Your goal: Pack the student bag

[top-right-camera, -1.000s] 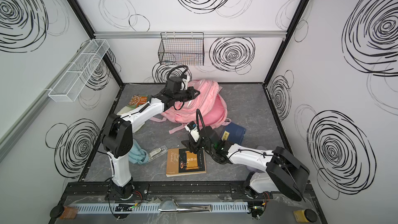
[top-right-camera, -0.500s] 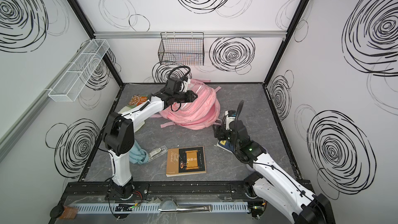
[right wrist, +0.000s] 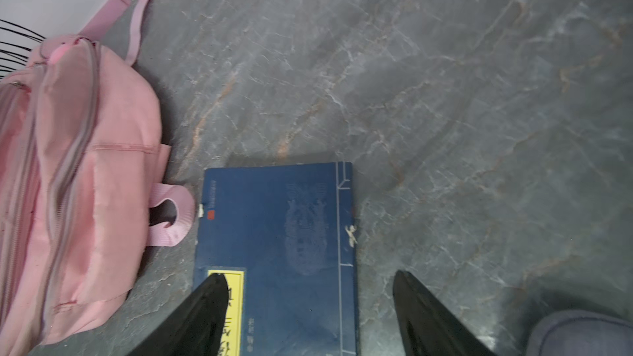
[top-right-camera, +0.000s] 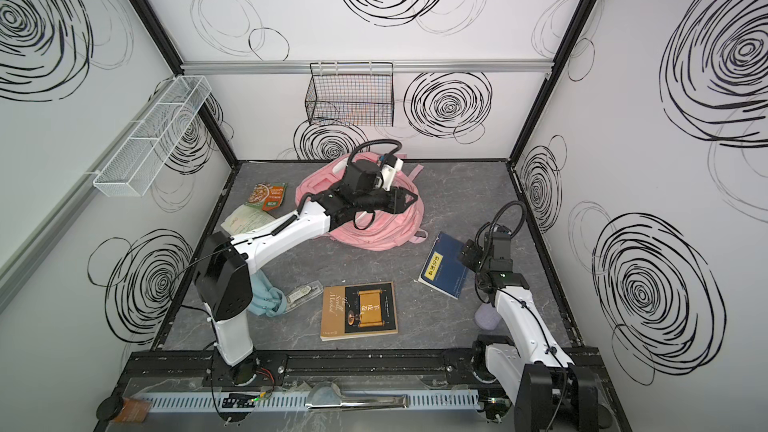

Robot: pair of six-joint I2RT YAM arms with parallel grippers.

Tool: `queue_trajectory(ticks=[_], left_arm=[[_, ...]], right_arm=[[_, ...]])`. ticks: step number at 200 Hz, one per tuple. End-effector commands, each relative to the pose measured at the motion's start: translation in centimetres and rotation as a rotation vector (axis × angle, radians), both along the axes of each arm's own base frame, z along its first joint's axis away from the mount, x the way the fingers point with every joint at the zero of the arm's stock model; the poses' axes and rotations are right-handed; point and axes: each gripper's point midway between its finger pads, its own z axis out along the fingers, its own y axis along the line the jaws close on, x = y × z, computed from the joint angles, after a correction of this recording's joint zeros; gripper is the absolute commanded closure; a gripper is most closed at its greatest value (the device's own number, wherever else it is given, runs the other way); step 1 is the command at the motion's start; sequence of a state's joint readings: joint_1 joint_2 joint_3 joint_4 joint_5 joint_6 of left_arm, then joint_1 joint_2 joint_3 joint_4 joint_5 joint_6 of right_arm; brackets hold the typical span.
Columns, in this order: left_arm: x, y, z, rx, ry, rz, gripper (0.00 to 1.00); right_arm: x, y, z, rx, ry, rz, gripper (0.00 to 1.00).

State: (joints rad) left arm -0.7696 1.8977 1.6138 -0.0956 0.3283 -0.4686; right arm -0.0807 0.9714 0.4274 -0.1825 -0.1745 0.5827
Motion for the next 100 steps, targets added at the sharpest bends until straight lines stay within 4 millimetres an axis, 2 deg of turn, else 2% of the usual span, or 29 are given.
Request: queue_trajectory(ticks=[1,19,50,74,100], left_arm=[[-2.8,-3.3,-5.5,0.025,0.102,-0.089,0.5],[-4.5,-5.3,-8.7,0.044,0.166,-0.14,0.5],[-6.3,-6.8,-14.1,0.088,0.261,-0.184,0.51],[-7.1,-6.8,-17.6,0.123,0.322,-0.194,0.52],[-7.1,-5.7,-20.8,0.155,0.364,-0.163,0.54]], right_arm=[[0.2,0.4,-0.6,0.058,-0.017,0.005,0.2],[0.2,1.1,-1.2,0.095,-0.017,0.033,0.21],[-0.1,2.0,-2.3,0.156,0.007,0.053,0.23],[-0.5,2.8,-3.5,0.206,0.047,0.075,0.23],[-1.0,3.9,-4.6,0.268,0.095,0.11,0.24]])
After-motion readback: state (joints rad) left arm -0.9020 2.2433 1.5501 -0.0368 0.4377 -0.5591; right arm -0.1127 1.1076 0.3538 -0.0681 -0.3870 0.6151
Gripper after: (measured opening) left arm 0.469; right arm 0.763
